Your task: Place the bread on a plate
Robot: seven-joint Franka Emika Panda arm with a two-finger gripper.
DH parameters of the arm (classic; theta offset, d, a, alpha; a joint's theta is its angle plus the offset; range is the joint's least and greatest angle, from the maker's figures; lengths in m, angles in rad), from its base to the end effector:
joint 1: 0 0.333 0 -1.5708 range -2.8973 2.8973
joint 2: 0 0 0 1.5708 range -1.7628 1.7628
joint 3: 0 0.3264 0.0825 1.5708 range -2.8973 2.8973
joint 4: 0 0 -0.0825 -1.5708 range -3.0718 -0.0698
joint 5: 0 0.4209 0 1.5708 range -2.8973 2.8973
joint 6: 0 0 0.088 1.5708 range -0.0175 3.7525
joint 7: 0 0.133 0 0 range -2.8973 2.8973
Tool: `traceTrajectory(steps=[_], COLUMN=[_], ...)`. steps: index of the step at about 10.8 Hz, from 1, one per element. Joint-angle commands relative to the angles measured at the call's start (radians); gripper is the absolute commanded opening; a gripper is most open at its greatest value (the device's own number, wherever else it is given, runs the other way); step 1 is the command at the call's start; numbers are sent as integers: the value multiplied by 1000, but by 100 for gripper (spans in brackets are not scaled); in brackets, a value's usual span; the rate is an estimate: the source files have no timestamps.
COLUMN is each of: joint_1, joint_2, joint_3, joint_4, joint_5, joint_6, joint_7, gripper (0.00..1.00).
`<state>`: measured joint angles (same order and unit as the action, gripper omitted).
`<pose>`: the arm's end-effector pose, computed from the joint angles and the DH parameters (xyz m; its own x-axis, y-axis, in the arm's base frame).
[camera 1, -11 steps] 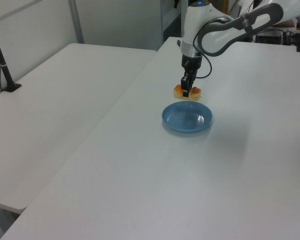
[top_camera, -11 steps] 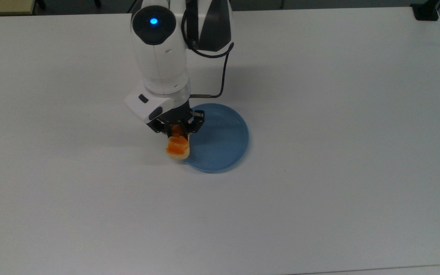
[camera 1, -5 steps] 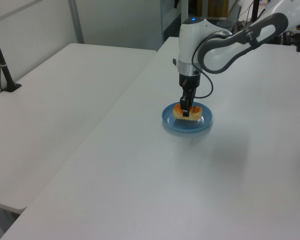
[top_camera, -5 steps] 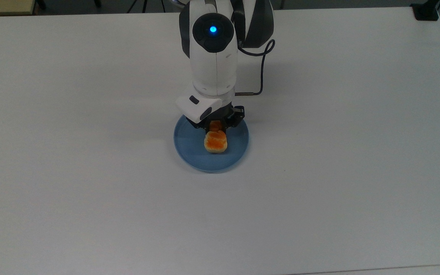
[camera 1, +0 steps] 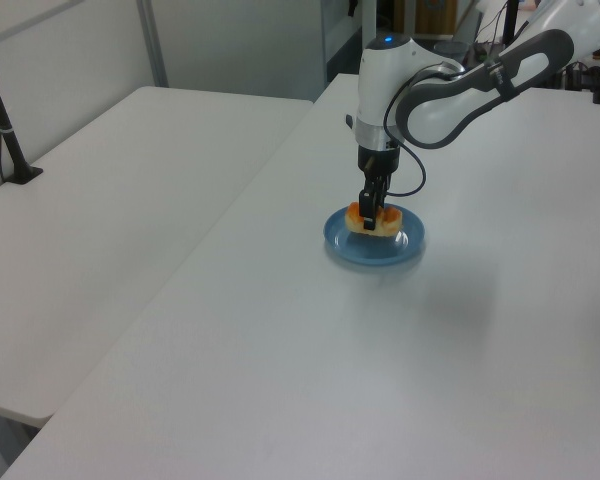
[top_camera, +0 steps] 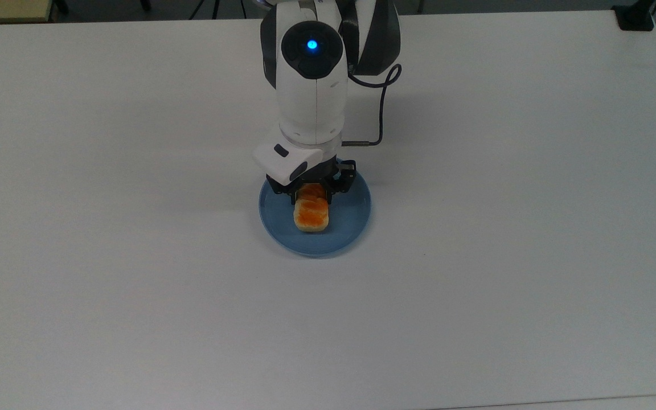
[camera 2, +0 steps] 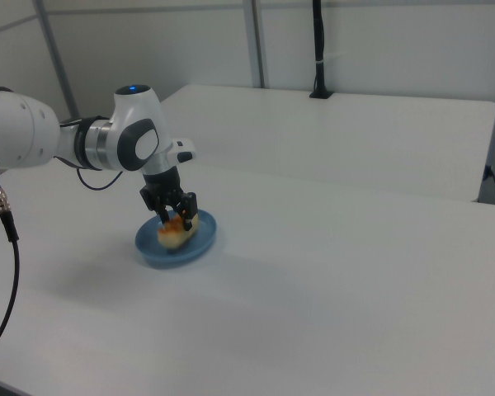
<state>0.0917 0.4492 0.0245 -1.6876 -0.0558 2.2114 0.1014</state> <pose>0.7090 0.0782 0.3092 0.9960 0.0446 0.0775 0.0425 -0.9987 0.0287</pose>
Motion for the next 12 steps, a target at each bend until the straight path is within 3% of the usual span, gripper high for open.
traceTrajectory(steps=[1,9,12], joint_1=[2,-65,-82], joint_2=[-56,-398,-435], joint_3=[-9,-38,-37], joint_4=[-10,14,16], joint_5=[-18,-16,-18], joint_6=[-5,-449,-518], joint_7=[14,0,-2], gripper=[100,100,100])
